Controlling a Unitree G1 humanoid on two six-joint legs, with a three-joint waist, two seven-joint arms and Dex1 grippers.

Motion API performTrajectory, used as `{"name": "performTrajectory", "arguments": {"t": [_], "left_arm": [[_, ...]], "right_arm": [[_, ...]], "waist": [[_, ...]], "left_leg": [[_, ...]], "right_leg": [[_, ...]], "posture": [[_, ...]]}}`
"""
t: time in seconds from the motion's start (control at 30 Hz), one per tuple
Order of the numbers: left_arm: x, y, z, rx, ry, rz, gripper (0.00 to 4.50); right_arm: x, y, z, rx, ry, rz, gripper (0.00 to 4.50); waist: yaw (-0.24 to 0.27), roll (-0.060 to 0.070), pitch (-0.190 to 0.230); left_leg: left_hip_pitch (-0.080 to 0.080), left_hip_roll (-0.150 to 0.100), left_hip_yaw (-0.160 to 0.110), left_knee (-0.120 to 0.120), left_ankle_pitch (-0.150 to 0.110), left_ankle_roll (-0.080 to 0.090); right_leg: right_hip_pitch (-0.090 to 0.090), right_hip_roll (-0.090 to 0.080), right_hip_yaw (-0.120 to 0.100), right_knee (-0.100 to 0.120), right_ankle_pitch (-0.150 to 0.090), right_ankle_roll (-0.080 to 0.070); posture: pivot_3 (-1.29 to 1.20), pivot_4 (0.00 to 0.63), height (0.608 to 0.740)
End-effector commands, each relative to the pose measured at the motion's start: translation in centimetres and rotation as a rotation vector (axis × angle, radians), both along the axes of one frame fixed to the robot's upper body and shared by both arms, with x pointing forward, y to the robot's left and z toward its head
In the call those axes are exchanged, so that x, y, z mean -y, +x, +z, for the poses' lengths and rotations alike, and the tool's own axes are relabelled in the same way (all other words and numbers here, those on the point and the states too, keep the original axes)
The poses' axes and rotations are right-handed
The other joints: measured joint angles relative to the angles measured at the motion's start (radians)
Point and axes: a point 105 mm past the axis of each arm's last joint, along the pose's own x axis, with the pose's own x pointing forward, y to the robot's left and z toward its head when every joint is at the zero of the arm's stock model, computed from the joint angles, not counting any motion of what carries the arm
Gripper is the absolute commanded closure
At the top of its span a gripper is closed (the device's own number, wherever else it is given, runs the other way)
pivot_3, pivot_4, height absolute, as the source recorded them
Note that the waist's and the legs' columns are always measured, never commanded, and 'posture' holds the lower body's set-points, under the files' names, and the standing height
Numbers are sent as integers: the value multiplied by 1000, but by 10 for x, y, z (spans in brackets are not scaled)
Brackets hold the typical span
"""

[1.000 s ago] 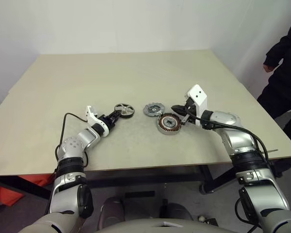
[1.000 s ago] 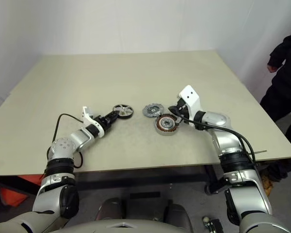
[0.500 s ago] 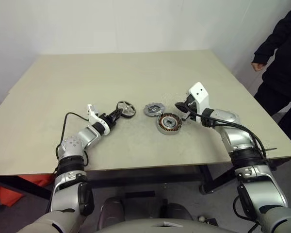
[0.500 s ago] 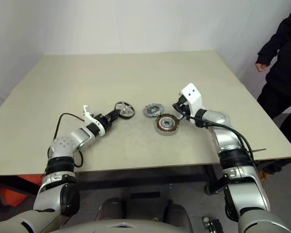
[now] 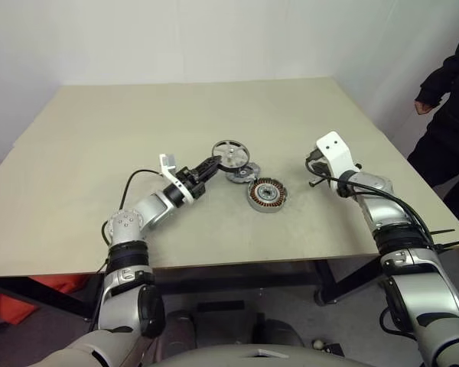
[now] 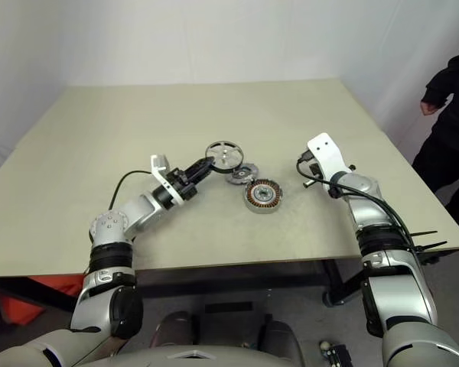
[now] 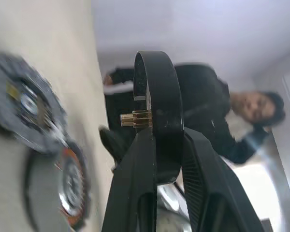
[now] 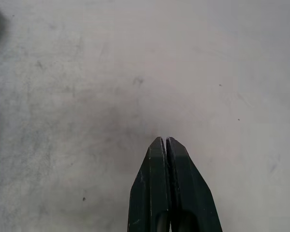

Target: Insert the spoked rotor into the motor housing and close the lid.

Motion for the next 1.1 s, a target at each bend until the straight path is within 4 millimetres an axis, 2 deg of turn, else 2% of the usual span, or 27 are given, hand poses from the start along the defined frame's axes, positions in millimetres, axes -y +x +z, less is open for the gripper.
{"name": "performTrajectory", "arguments": {"t": [0.03,0.27,0.43,0.57,0.73,1.1], "left_arm": [[20,-4,4,9,10,-98,4102],[43,-11,-19,-53,86,-212,4102],[51,-11,-29,-77,111,-239,4102],[53,-9,-32,-81,117,-244,4102],[57,-6,-34,-82,122,-248,4102],[65,0,-34,-77,131,-253,4102]], "right_arm": [[-7,0,22,66,51,36,4500],[-16,-13,50,134,244,85,4500],[-18,-28,58,128,293,124,4500],[-27,-41,65,129,351,186,4500],[-32,-50,67,122,369,223,4500],[-36,-50,63,114,357,227,4500]], "waist": [[0,0,0],[2,0,0],[5,0,0],[5,0,0],[7,0,0],[19,0,0]], "left_leg": [[0,0,0,0,0,0],[0,0,0,0,-1,2],[1,0,0,0,-1,2],[2,0,0,0,-1,2],[2,0,0,0,-1,2],[2,0,0,0,-1,2]], "right_leg": [[0,0,0,0,0,0],[0,0,0,0,0,0],[1,0,0,0,0,0],[1,0,0,0,0,0],[2,0,0,0,0,0],[2,-1,0,-1,0,0]], "posture": [[0,0,740],[0,0,740],[0,0,740],[0,0,740],[0,0,740],[0,0,740]]}}
